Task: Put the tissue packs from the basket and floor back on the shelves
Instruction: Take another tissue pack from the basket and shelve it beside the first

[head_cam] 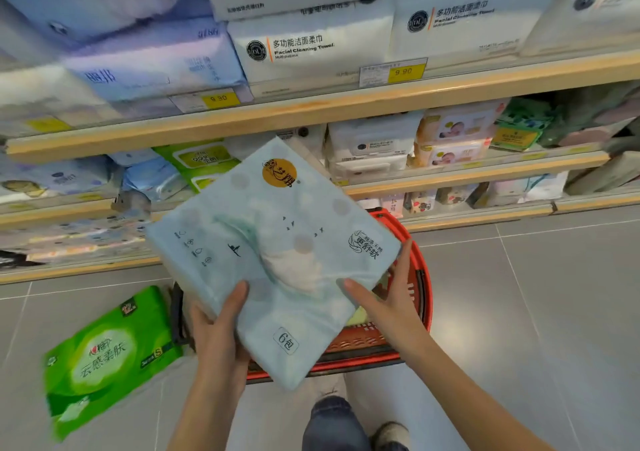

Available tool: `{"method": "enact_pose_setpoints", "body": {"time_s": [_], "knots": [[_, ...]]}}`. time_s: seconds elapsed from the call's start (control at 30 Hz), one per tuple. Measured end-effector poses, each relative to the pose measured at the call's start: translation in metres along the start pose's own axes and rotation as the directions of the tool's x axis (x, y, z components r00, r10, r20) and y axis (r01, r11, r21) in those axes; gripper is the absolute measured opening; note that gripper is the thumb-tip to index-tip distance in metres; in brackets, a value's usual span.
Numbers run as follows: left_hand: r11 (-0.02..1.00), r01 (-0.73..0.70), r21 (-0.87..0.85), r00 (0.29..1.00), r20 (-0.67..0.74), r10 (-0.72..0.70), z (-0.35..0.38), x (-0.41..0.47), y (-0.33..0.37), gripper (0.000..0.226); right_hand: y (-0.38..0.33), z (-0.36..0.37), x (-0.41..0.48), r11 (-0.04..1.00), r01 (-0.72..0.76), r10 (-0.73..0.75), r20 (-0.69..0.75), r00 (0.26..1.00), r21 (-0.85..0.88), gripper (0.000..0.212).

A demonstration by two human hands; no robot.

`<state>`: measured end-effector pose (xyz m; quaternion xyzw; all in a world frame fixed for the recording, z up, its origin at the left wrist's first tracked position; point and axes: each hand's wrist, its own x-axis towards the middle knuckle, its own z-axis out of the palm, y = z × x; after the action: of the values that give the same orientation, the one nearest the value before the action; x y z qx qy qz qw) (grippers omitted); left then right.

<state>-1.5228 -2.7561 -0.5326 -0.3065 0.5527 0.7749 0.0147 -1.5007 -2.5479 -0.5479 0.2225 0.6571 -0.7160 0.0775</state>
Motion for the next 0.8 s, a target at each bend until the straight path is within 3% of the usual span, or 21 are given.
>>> {"method": "enact_pose_setpoints", "body": {"time_s": [0.07,0.17,0.3,0.43,0.53,0.63,0.73,0.8], "knots": [[0.995,0.085,-0.056,0.996,-0.005,-0.086,-0.003,-0.012,-0.011,0.050,0.001,0.008,-0.005,0.993,-0.015,0.018,-0.024,1.000,0.115,0.119],[0.968,0.238,-0.078,0.971,0.013,-0.237,-0.015,-0.021,-0.029,0.073,0.006,0.017,-0.017,0.953,-0.063,0.062,0.014,0.998,0.297,0.107],[0.918,0.372,-0.135,0.928,0.044,-0.370,-0.027,-0.030,-0.043,0.092,0.010,0.023,-0.024,0.940,-0.052,0.060,-0.013,0.998,0.337,0.092],[0.867,0.455,-0.203,0.887,0.186,-0.422,-0.037,-0.037,-0.053,0.080,0.004,0.027,-0.029,0.956,0.007,0.021,-0.091,0.996,0.295,0.092],[0.866,0.495,-0.076,0.845,0.274,-0.459,-0.040,-0.041,-0.045,0.074,-0.009,0.028,-0.029,0.966,0.061,-0.033,-0.116,0.993,0.249,0.094],[0.888,0.452,0.086,0.874,0.156,-0.460,-0.049,-0.034,-0.024,0.084,-0.032,0.025,-0.026,0.981,0.127,-0.113,-0.101,0.988,0.144,0.095],[0.944,0.204,0.260,0.978,0.001,-0.211,-0.060,-0.012,0.013,0.097,-0.058,0.016,-0.020,0.987,0.140,-0.133,-0.085,0.988,0.083,0.097],[0.887,0.015,0.461,0.993,0.095,-0.066,-0.058,0.003,0.042,0.103,-0.073,0.007,-0.019,0.988,0.129,-0.123,-0.078,0.989,0.090,0.096]]}}
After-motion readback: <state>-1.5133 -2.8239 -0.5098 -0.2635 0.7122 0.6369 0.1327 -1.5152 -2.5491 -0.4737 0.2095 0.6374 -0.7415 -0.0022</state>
